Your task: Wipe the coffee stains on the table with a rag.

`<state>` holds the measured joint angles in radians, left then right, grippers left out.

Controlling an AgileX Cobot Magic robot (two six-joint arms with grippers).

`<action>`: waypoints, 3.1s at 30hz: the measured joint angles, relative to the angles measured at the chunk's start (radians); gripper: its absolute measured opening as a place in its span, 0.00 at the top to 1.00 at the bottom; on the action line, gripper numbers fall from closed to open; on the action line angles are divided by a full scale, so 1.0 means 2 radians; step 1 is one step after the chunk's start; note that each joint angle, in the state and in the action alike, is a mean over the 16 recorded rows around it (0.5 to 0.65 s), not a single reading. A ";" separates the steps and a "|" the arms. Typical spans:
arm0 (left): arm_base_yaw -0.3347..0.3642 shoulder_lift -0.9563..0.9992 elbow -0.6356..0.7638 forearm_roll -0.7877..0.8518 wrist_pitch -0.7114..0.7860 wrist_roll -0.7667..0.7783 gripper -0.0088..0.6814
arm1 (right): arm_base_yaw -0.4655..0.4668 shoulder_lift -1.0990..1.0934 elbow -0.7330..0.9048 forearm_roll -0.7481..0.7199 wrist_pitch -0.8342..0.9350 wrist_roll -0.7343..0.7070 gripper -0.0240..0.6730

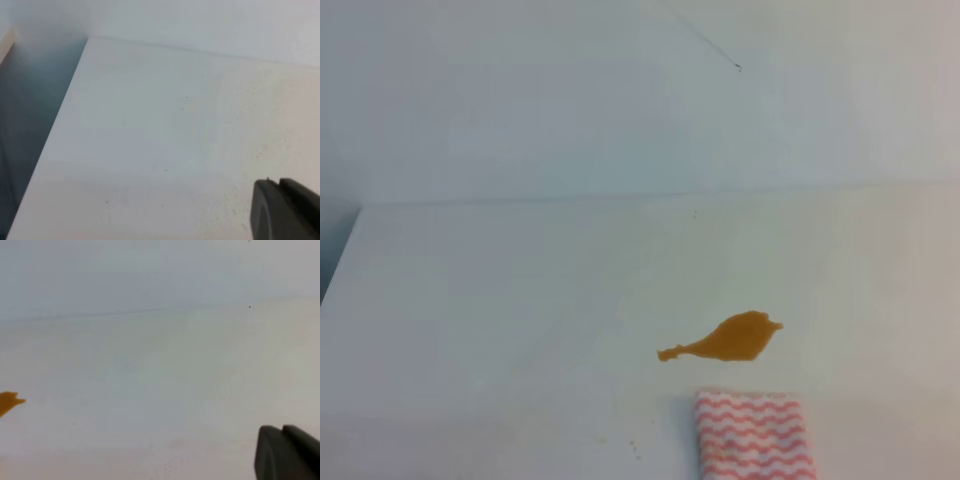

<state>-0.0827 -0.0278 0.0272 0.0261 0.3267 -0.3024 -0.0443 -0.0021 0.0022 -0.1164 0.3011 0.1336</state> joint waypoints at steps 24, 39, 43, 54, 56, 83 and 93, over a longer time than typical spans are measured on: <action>0.000 0.000 -0.012 0.000 0.000 0.000 0.99 | 0.000 0.000 -0.001 0.000 0.000 0.000 0.97; 0.000 0.000 -0.011 0.000 0.000 0.000 0.99 | 0.000 0.000 -0.001 0.000 0.000 0.000 0.97; 0.000 0.000 -0.011 0.000 0.000 0.000 0.99 | 0.000 0.000 -0.001 0.000 0.000 0.000 0.97; 0.000 0.000 -0.012 0.000 0.000 0.000 0.99 | 0.006 0.000 -0.001 0.000 0.000 0.000 0.97; 0.000 0.000 -0.011 0.000 0.000 0.000 0.99 | 0.007 0.000 -0.001 0.000 0.000 0.000 0.97; 0.000 0.000 -0.010 0.000 0.000 0.000 0.99 | 0.009 0.000 -0.001 -0.051 -0.015 0.000 0.97; 0.000 0.000 -0.007 0.000 0.000 0.000 0.99 | 0.009 0.000 -0.001 -0.052 -0.145 0.000 0.97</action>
<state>-0.0827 -0.0278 0.0136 0.0257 0.3267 -0.3027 -0.0260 -0.0021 -0.0003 -0.2209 0.0112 0.1338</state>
